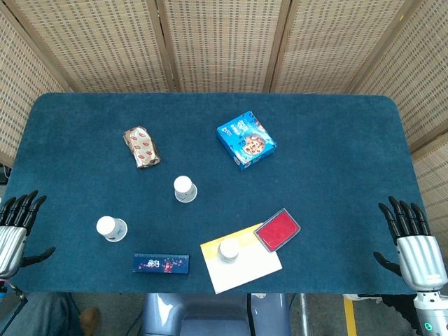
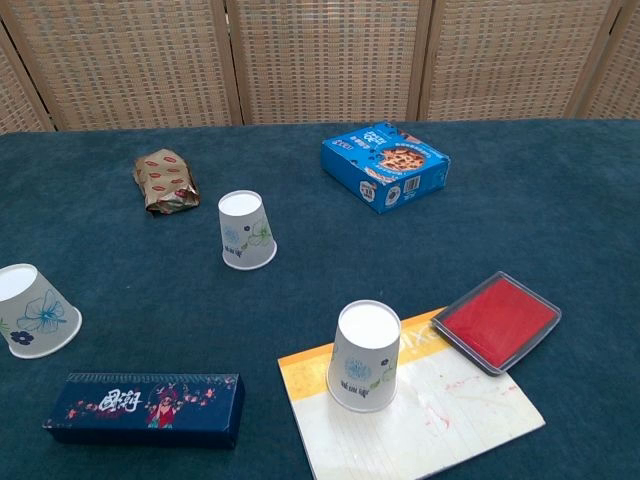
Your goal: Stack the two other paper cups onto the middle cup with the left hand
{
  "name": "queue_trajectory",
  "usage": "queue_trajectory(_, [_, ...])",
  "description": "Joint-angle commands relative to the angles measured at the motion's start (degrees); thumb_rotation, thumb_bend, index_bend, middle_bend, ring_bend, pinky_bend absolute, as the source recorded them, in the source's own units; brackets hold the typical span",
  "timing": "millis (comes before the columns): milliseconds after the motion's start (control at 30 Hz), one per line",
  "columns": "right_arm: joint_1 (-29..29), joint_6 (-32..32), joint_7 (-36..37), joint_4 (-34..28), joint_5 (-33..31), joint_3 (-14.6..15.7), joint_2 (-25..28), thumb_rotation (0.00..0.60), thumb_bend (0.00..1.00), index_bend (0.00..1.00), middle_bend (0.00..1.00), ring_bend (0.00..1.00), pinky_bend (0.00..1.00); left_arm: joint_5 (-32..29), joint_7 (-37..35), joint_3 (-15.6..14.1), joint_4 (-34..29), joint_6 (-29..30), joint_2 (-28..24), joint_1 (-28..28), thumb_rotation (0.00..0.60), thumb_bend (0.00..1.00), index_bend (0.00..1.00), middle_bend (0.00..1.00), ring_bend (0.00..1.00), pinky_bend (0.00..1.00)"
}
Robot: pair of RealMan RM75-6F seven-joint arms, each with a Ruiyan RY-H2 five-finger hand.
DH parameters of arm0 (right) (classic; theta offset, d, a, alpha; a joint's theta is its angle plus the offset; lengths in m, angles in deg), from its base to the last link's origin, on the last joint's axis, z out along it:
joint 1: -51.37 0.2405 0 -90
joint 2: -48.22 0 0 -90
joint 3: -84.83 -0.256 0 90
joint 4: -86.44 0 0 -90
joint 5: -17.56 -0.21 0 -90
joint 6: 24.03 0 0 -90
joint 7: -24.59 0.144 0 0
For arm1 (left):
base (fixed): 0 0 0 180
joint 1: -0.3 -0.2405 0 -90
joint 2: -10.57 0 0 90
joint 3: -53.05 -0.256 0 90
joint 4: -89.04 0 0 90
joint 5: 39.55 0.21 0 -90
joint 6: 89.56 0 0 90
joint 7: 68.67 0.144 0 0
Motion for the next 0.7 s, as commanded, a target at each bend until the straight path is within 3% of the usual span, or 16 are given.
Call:
queue_trajectory(33, [0.0, 0.0, 0.04, 0.06, -0.13, -0.11, 0.01, 0.6, 0.0, 0.0, 0.0, 0.0, 0.0, 0.38, -0.13, -0.02, 0.22, 0.07, 0.18, 0.11, 0.6, 0.0, 0.0, 0.0, 0.0, 0.0])
queue_trajectory(300, [-0.01, 0.2, 0.89, -0.04, -1.15, -0.62, 0.31, 0.6, 0.0, 0.0, 0.0, 0.0, 0.0, 6.01, -1.43, -0.54, 0.48, -1.31, 1.07, 3.09, 0.6, 0.0, 0.0, 0.0, 0.0, 0.0])
queue_trajectory(533, [0.73, 1.67, 1.26, 0.11, -3.54, -1.87, 0.33, 0.6, 0.0, 0.0, 0.0, 0.0, 0.0, 19.74, 2.87, 2.41, -0.46, -6.52, 1.75, 14.68, 0.6, 0.0, 0.0, 0.0, 0.0, 0.01])
queue_trajectory(700, [1.14, 2.83, 1.52, 0.89, -5.93, -2.86, 0.07, 0.6, 0.0, 0.0, 0.0, 0.0, 0.0, 26.44, 2.92, 3.83, -2.0, -17.74, 4.37, 26.48, 0.6, 0.0, 0.0, 0.0, 0.0, 0.05])
